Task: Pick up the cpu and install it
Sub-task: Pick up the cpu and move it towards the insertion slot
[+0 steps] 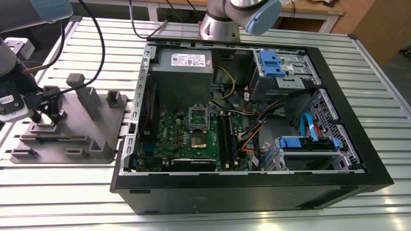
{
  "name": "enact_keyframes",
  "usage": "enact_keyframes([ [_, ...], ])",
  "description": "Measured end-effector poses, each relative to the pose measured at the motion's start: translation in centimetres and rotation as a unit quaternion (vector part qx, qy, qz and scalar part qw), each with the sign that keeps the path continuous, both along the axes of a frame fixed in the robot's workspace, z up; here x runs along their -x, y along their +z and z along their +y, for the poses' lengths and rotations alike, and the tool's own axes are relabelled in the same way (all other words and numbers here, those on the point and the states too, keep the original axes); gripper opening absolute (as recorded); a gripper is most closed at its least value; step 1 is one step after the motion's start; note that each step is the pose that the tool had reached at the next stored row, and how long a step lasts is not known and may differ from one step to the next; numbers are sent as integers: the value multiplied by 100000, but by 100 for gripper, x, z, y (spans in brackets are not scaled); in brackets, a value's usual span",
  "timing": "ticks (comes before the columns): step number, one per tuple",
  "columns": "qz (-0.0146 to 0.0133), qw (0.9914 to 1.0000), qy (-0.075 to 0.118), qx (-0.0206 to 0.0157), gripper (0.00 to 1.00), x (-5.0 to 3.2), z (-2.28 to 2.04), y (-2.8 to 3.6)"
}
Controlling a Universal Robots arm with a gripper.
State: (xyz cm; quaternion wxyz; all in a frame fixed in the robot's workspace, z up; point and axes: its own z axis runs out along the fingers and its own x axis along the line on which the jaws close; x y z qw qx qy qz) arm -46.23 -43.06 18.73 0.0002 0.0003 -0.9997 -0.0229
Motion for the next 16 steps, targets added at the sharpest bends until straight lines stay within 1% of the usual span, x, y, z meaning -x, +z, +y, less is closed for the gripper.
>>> enact_keyframes([
  [8,6,100000,-3,5,47,2,0,-1],
  [10,6,100000,-4,3,48,3,0,-1],
  [11,5,100000,-1,2,55,3,0,-1],
  [16,6,100000,-2,1,55,4,0,-6],
])
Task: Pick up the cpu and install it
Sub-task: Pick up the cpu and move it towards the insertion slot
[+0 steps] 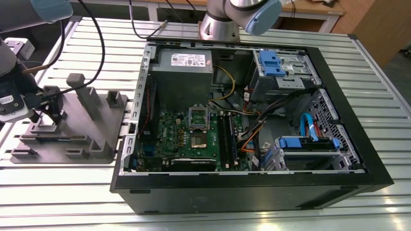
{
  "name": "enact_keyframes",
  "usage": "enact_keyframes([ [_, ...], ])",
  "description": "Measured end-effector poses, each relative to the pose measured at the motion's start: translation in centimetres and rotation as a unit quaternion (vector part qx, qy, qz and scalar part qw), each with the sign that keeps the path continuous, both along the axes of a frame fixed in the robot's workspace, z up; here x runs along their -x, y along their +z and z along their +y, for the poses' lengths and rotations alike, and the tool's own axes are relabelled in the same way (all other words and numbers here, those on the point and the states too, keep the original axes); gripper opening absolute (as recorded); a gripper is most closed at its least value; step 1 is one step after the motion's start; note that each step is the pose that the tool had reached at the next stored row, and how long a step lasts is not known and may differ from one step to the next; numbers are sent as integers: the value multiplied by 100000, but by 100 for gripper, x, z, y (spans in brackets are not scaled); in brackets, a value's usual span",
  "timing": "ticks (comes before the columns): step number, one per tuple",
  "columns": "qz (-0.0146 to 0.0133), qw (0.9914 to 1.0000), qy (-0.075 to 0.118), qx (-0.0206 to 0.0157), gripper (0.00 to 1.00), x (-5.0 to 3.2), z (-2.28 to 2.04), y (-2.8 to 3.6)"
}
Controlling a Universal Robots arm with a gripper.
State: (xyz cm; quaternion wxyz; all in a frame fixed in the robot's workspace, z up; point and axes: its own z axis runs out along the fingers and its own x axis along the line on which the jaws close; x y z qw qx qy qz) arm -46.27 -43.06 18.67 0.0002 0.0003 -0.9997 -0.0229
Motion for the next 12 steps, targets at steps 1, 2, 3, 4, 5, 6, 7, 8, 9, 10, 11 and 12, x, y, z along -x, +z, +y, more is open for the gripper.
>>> enact_keyframes([
  [1,-6,100000,1,-2,55,0,0,-5],
  [2,-1,100000,2,1,55,0,0,-10],
  [3,3,100000,0,3,55,0,0,-14],
  [4,3,100000,0,4,55,0,0,-15],
  [5,6,100000,0,5,55,0,0,-15],
  [6,9,100000,0,6,55,0,0,-14],
  [7,8,100000,-1,6,55,0,0,-15],
  [8,5,100000,-1,6,55,0,0,-15],
  [9,2,100000,1,3,55,0,0,-15],
  [10,0,100000,0,2,55,0,0,-16],
  [11,4,100000,0,3,53,0,0,-16],
  [12,10,100000,1,11,47,0,0,-15],
])
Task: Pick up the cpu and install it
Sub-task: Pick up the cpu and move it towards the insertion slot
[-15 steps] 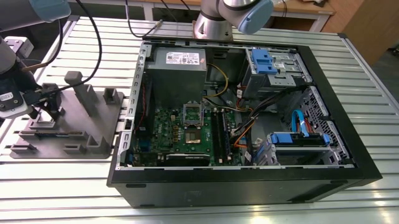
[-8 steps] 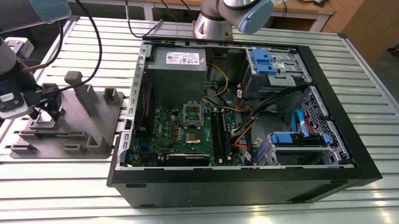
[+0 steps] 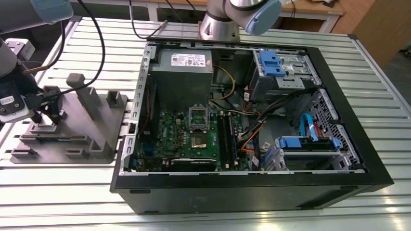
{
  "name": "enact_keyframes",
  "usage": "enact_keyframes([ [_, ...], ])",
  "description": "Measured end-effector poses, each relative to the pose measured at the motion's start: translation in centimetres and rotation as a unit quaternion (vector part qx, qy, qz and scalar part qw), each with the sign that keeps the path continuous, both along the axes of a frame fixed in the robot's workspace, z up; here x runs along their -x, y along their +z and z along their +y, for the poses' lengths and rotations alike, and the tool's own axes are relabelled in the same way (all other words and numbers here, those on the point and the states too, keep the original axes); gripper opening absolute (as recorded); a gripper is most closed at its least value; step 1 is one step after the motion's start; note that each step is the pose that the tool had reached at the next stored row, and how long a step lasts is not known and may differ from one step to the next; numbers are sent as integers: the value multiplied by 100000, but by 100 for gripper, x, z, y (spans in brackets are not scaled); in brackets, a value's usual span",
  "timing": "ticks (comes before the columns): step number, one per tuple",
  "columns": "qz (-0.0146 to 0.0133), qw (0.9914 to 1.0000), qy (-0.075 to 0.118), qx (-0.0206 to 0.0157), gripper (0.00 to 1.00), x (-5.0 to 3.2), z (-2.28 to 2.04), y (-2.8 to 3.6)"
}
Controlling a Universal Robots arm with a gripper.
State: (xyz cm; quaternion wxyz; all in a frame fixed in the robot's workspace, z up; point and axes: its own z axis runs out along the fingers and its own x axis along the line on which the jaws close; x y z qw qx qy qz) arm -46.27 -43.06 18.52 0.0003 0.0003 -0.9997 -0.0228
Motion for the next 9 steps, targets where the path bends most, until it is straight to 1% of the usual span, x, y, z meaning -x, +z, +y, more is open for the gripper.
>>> enact_keyframes([
  [9,-7,100000,0,-7,47,0,0,-2],
])
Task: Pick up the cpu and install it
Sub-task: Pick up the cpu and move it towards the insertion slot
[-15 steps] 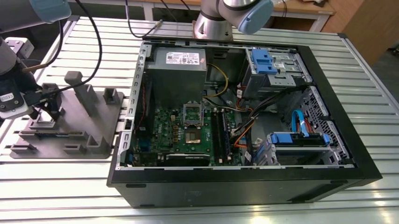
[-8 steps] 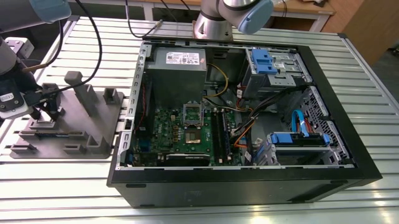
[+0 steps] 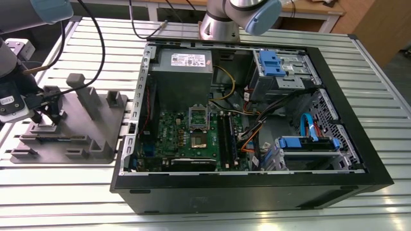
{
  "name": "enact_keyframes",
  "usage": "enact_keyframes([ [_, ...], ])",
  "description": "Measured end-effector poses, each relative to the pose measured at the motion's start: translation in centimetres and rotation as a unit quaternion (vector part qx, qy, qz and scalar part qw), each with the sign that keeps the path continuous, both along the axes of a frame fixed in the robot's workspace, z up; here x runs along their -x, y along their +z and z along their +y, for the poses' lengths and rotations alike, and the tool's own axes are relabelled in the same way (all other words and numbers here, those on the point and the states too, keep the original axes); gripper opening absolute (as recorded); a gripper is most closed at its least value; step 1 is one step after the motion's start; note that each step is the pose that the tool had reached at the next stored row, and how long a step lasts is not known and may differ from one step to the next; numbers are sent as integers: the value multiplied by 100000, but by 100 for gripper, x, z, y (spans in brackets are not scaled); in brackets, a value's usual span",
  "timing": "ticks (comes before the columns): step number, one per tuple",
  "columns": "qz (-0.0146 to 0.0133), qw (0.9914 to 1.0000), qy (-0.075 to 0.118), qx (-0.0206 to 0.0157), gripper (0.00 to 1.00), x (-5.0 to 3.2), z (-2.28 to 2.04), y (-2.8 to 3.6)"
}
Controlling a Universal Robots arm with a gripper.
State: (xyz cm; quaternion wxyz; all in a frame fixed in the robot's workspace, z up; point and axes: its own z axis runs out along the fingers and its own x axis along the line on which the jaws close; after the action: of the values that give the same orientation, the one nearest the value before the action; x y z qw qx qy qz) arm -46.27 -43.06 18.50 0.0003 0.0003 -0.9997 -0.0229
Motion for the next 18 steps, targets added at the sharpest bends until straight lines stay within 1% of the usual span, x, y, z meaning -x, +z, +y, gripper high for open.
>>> enact_keyframes([
  [2,-23,100000,0,-15,47,-1,0,5],
  [5,0,100000,-2,-1,47,0,0,47],
  [6,-4,100000,-3,-3,47,0,0,51],
  [18,-1,100000,0,1,47,0,0,47],
])
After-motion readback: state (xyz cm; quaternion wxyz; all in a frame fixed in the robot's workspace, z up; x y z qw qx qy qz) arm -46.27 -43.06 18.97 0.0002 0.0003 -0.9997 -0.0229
